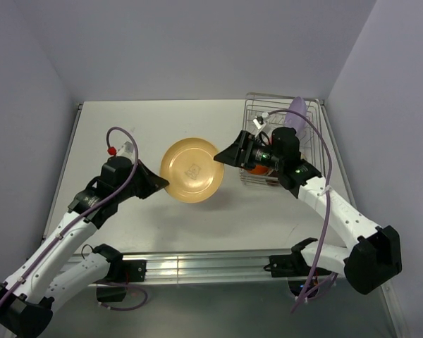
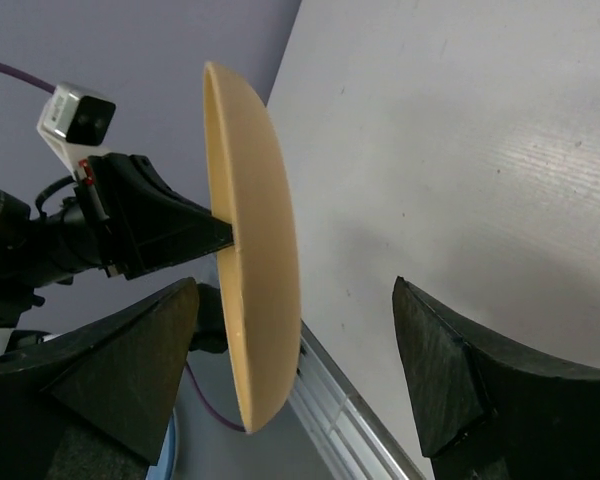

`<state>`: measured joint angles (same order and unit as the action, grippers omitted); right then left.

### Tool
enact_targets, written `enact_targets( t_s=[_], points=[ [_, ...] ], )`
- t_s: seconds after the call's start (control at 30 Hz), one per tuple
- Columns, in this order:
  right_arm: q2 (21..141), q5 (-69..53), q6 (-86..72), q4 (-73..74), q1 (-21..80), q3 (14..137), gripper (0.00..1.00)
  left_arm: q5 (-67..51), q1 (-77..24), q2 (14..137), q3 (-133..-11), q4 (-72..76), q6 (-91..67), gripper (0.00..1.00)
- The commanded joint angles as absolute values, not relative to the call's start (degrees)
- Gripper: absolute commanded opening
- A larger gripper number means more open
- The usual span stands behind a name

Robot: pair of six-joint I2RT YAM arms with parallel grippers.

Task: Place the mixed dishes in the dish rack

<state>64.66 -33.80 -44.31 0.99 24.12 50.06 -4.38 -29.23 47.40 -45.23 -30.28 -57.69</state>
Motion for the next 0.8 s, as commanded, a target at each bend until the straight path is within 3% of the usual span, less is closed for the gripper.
enact_targets(
  t_s=[0.0, 0.23, 0.33, 0.4, 0.43, 0.47, 0.5, 0.53, 0.63, 0.77],
  points=[
    [65.74, -37.87, -45.53, -4.13, 24.26, 49.4, 0.84, -7.29, -29.53, 45.97, -46.41, -26.81, -58.18, 0.0],
    [67.15, -38.76, -45.79, -5.36, 26.01, 49.75, 0.62, -7.65, -31.55, 47.02, -45.53, -24.26, -59.41, 0.0],
    [67.94, -38.93, -45.7, -5.45, 26.19, 49.83, 0.47, -7.65, -32.43, 47.81, -45.97, -23.73, -59.24, 0.0],
    [68.55, -39.02, -45.62, -5.54, 26.28, 49.92, 0.28, -8.26, -32.87, 47.99, -46.14, -23.03, -58.98, 0.01],
    [68.64, -39.02, -45.62, -5.45, 26.28, 50.01, 0.16, -8.17, -33.05, 47.9, -46.14, -22.77, -58.97, 0.29],
    [68.73, -38.41, -45.44, -4.58, 26.28, 50.18, 0.0, -8.0, -33.13, 47.64, -46.06, -22.68, -58.97, 0.46],
    [68.82, -37.89, -44.83, -4.05, 26.37, 50.53, 0.0, -7.56, -33.22, 46.94, -46.05, -22.5, -58.97, 0.6],
    [68.73, -37.27, -44.48, -3.52, 26.28, 50.62, 0.0, -6.43, -33.4, 46.59, -46.05, -22.76, -58.63, 0.85],
    [67.77, -33.5, -42.72, 1.03, 26.28, 51.94, 0.0, -4.05, -33.4, 46.05, -47.02, -25.21, -57.31, 0.99],
    [66.54, -20.27, -37.11, 10.16, 26.19, 55.89, 0.0, -0.36, -33.4, 45.7, -48.86, -29.35, -56.78, 0.99]
  ],
)
